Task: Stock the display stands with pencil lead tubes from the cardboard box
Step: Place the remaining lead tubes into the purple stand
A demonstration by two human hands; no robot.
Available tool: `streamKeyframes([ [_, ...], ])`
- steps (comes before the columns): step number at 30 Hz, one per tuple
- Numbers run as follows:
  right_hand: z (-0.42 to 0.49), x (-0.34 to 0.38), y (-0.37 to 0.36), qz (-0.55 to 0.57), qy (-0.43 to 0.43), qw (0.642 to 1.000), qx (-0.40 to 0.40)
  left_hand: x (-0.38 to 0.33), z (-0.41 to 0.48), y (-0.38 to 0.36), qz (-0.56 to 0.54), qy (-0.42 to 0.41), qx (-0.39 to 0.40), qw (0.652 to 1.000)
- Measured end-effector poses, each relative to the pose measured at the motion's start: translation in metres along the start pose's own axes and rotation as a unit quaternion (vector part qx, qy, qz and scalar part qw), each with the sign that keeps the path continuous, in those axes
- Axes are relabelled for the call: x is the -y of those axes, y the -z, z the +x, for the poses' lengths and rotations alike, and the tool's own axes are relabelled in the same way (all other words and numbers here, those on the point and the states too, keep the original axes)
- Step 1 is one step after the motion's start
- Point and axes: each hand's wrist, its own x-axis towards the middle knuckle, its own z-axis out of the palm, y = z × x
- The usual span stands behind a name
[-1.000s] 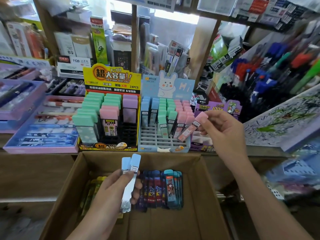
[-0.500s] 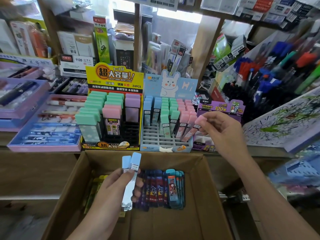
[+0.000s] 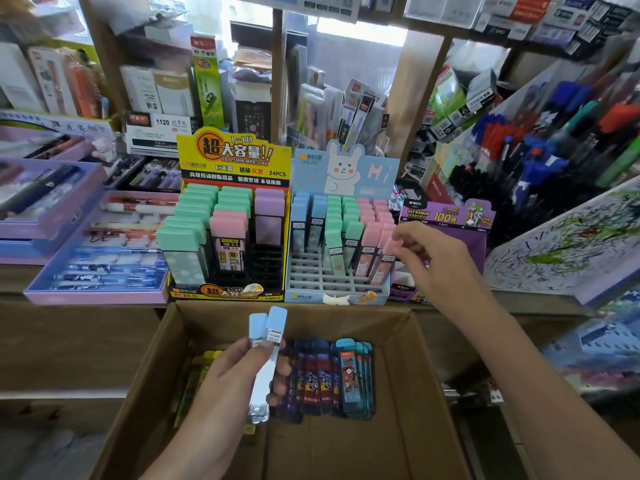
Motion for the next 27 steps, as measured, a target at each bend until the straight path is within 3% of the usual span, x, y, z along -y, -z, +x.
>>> streamKeyframes([
  [11,-0.005,0.018,0.003,-0.028,-0.01,0.998,-0.048,-0.004,-0.006,0.001,-0.034,0.005,0.024,0.999],
  [14,-0.013,0.041,-0.005,0.065,-0.048,0.994,-0.072,-0.005,-0.008,0.001,-0.051,0.001,0.036,0.998],
  [19,-0.025,0.078,-0.04,0.224,-0.126,0.964,0.067,-0.006,-0.011,-0.002,-0.049,-0.02,0.048,0.997],
  [27,-0.025,0.103,-0.069,0.35,-0.178,0.906,0.158,-0.004,-0.011,0.0,-0.031,-0.046,0.069,0.996],
])
